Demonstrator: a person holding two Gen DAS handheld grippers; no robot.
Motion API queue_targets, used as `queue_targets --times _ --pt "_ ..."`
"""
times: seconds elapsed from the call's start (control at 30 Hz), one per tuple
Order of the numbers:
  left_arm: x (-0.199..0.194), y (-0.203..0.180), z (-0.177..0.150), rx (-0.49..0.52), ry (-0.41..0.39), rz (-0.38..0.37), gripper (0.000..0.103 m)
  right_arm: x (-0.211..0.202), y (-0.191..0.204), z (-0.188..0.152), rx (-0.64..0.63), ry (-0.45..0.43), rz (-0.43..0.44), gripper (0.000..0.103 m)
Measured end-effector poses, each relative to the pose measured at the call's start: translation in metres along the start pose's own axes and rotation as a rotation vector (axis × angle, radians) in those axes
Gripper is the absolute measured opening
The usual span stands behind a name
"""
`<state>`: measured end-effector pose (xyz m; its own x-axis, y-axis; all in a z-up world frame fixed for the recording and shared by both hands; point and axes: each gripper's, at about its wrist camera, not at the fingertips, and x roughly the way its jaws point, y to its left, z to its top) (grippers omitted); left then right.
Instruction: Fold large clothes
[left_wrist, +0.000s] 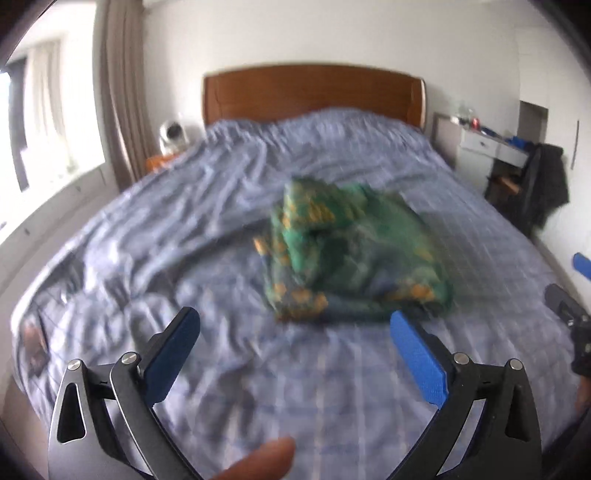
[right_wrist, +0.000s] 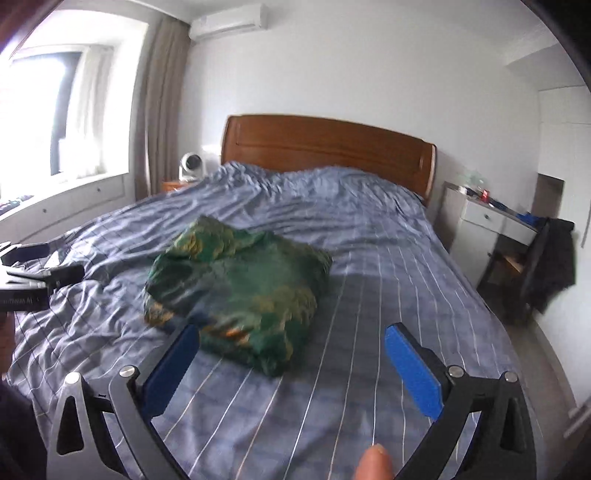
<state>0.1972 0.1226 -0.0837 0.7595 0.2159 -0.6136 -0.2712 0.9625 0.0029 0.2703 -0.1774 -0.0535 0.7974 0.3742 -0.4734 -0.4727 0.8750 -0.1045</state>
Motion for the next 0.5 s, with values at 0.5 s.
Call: queue_targets --times 0.5 --pt "-0.056 -0.037 -0.012 0.007 -0.039 0.037 0.103 -0.055 0.004 -0.021 0.058 0.127 -0.035 0.103"
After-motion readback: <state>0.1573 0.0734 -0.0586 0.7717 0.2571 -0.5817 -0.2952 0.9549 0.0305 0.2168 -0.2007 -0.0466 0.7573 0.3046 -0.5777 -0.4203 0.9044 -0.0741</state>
